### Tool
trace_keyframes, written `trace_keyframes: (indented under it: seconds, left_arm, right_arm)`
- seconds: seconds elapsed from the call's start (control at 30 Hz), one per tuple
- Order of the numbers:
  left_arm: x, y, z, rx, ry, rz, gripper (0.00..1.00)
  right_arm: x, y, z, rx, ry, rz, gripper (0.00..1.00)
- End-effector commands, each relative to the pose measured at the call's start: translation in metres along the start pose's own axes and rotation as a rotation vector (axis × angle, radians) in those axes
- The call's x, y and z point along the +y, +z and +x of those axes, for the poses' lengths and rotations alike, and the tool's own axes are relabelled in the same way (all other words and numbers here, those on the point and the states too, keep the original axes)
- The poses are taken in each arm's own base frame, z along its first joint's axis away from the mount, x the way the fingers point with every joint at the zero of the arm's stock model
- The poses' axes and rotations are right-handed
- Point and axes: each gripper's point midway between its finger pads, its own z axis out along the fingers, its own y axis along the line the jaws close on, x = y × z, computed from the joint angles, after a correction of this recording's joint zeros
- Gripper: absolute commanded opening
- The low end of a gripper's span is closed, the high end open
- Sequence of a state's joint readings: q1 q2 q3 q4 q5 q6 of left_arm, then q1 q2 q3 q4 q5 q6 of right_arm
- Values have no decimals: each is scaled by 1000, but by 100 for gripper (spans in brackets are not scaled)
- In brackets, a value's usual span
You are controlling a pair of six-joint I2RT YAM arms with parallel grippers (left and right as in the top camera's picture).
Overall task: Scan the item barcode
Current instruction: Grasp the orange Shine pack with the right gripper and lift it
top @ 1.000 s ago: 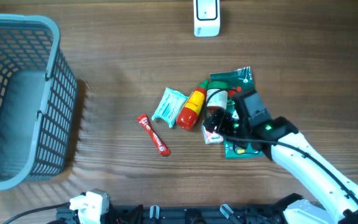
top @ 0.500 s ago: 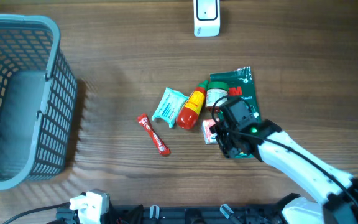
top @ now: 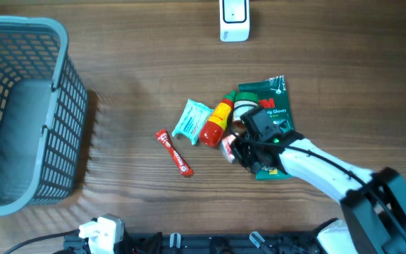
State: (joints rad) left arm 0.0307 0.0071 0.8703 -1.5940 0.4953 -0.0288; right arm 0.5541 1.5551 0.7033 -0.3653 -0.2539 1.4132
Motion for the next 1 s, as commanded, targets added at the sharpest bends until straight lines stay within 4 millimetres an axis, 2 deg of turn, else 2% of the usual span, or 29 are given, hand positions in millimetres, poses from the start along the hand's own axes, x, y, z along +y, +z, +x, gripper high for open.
trace_keyframes:
  seconds: [0.0, 0.07, 0.13, 0.27, 0.4, 0.43, 0.53, 0.67, 0.77, 0.97]
  left_arm:
    - [0, 0, 0, 0, -2, 2, 100]
    - [0, 0, 0, 0, -2, 2, 100]
    - [0, 0, 0, 0, -2, 2, 100]
    - [0, 0, 0, 0, -2, 2, 100]
    - [0, 0, 0, 0, -2, 2, 100]
    - [0, 0, 0, 0, -2, 2, 100]
    - [0, 0, 0, 0, -2, 2, 100]
    - [0, 0, 0, 0, -2, 2, 100]
    - [0, 0, 0, 0, -2, 2, 100]
    - [0, 0, 0, 0, -2, 2, 100]
  right_arm:
    - [15, -32, 3, -53, -258, -94, 4]
    - [25, -52, 8, -70, -418, -154, 4]
    - [25, -70, 13, -88, -525, -181, 4]
    - [33, -97, 21, -127, -667, -260, 5]
    - [44, -126, 39, -145, -870, -381, 5]
    - [46, -131, 40, -157, -869, -400, 4]
    - [54, -142, 37, -210, -881, -441, 4]
    - [50, -140, 30, -243, -880, -404, 4]
    - [67, -149, 30, -323, -1038, -456, 5]
    - [111, -180, 34, -550, -1368, -596, 5]
